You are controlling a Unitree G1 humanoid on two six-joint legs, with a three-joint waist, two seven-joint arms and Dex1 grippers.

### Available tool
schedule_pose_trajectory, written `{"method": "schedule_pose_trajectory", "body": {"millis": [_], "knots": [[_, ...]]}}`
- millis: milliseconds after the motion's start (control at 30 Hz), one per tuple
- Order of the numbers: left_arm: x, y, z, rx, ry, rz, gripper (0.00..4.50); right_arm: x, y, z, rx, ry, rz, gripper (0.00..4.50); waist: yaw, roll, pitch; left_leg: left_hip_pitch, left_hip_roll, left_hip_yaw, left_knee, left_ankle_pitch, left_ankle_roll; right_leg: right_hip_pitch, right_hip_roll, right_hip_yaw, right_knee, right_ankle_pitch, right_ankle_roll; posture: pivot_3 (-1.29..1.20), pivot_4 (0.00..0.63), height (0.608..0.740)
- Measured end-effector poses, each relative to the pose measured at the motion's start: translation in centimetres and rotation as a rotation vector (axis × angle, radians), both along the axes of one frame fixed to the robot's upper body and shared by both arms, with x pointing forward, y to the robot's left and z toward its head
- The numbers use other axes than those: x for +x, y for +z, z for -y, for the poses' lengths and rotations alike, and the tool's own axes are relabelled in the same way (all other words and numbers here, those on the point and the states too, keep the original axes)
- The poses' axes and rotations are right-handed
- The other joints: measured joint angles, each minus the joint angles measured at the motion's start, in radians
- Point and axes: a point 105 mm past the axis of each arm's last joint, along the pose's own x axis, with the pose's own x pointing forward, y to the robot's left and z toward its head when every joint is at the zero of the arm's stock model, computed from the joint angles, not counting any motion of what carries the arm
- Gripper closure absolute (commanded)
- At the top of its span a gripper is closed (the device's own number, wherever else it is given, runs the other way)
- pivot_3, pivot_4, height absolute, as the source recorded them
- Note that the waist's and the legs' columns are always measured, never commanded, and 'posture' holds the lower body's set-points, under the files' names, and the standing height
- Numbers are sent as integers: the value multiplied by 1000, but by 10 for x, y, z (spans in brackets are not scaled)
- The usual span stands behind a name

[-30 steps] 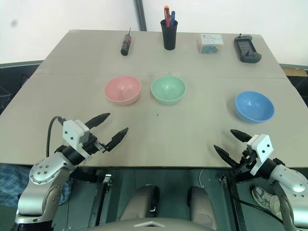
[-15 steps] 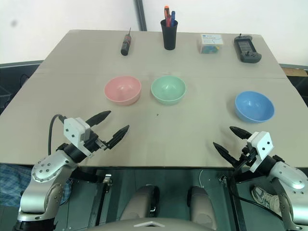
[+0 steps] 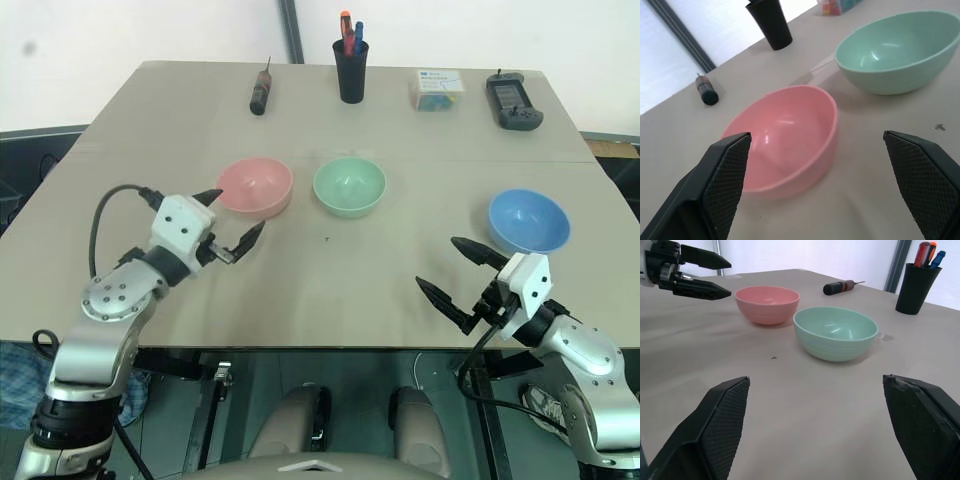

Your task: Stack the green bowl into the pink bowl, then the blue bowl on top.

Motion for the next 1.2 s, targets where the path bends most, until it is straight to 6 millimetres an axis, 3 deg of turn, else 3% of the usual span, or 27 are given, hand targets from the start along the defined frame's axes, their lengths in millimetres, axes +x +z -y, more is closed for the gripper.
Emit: {"method": "schedule_pose_trajectory", "body": {"millis": [133,367,567,667,933,967,1100,1200], "knots": [[11,-3,-9,67,50,-33,22,3,5,-5,10,3,17,4,-2,0,0,0,0,0,0,0,0,0,0,0,0,0,0,0,150,740],[48,-32,-14,203,29,-177,22,11,25,-16,30,11,79,4,3,0,0,-1,-1,-1,0,0,0,0,0,-1,0,0,0,0,150,740],[71,-39,9,328,-120,-210,22,11,29,-21,55,-11,87,4,0,0,0,-2,-1,-1,0,0,0,-1,0,-1,0,0,0,0,150,740],[74,-40,17,357,-187,-231,766,10,30,-21,53,-15,92,4,-1,0,0,-2,-1,-1,0,0,0,-1,0,-1,0,0,0,0,150,740],[76,-44,20,398,-258,-280,4275,9,27,-20,49,-29,82,4,-1,0,0,-2,-1,-1,0,0,0,-1,0,-1,0,0,1,0,150,740],[77,-38,21,402,-264,-259,4486,9,26,-19,49,-31,80,4,1,-1,0,-2,-1,-1,0,0,0,0,0,-1,0,0,1,0,150,740],[76,-34,27,417,-311,-247,4486,9,25,-19,47,-33,78,4,0,-1,0,-2,-1,0,0,0,0,-1,0,-1,0,0,1,0,150,740],[65,-25,44,385,-437,-202,4486,9,26,-19,44,-33,79,4,-1,-1,0,-2,-1,-1,0,0,0,-1,0,-1,0,0,1,0,150,740]]}}
